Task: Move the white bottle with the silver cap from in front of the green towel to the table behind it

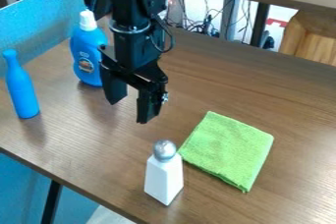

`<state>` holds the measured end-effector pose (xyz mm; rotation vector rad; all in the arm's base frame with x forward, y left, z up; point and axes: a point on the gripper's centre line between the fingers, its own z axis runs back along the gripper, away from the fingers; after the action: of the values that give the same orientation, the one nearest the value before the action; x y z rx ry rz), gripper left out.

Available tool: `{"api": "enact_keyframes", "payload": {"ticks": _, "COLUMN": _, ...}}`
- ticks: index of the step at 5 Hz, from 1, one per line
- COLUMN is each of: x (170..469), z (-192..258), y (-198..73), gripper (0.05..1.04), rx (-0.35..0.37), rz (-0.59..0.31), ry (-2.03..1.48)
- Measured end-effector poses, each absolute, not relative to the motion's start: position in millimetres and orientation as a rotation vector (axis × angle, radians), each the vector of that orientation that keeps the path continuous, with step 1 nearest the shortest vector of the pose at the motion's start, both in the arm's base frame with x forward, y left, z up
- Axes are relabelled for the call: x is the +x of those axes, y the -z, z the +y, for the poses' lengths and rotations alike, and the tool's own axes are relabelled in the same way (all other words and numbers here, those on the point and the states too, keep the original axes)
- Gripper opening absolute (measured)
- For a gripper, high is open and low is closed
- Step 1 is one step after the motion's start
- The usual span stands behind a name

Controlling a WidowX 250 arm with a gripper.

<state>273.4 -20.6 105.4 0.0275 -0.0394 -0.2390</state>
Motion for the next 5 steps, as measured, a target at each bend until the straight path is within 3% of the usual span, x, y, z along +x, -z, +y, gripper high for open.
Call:
{"api": "enact_keyframes", "payload": {"ticks": 1, "x": 270.1, "z": -20.1, "y": -99.2, "gripper": 1.001, "rx": 0.025, "rz": -0.012, "ry": 0.239}}
{"api": "enact_keyframes", "payload": {"ticks": 4, "x": 243.0, "z": -20.8, "y": -140.8, "gripper": 1.001, "rx": 0.017, "rz": -0.099, "ry": 0.268}}
{"api": "enact_keyframes", "payload": {"ticks": 5, "x": 227.1, "z": -48.9, "y": -129.9, "gripper": 1.001, "rx": 0.015, "rz": -0.08, "ry": 0.334}}
